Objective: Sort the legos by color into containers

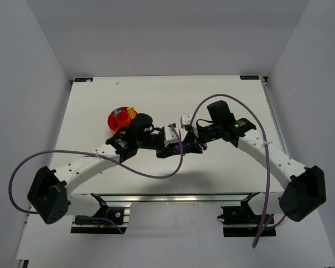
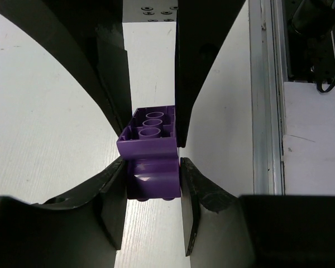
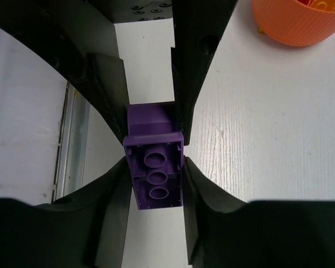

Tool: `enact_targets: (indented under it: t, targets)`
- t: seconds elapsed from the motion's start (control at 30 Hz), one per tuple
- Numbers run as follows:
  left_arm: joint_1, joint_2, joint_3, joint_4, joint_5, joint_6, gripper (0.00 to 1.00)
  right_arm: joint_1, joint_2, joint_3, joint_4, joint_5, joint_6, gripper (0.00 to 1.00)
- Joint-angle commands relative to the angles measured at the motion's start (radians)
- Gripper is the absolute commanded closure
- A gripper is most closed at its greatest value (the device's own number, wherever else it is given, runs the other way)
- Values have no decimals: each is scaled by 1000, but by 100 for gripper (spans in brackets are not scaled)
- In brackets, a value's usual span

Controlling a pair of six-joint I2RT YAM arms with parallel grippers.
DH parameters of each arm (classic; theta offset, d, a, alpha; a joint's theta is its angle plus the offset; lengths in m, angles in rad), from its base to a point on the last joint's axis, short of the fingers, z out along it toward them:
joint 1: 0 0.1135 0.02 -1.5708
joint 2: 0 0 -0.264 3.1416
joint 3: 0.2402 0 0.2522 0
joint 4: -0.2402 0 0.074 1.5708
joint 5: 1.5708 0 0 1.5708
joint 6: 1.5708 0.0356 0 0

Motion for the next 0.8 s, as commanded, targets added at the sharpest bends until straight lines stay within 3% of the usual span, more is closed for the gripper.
enact_targets:
  t: [0.0,0.1,0.13,0.37,0.77]
  targets:
    - [-8,-36,-7,8,10,15,93,4,14,21,3,7,-9,67]
    - [-8,-37,-6,-7,-4,24,93,3,16,26,-4,7,-20,80]
    - [-8,-36,-6,-20,-10,30,94,1,16,35,-9,6,-23,100]
    - [1,-39,7,-125,-42,92,100,-22,-13,58,-35,28,-71,100]
    - [10,-61,-1,-173,-115,118,100,-91,-32,65,-38,33,-91,100]
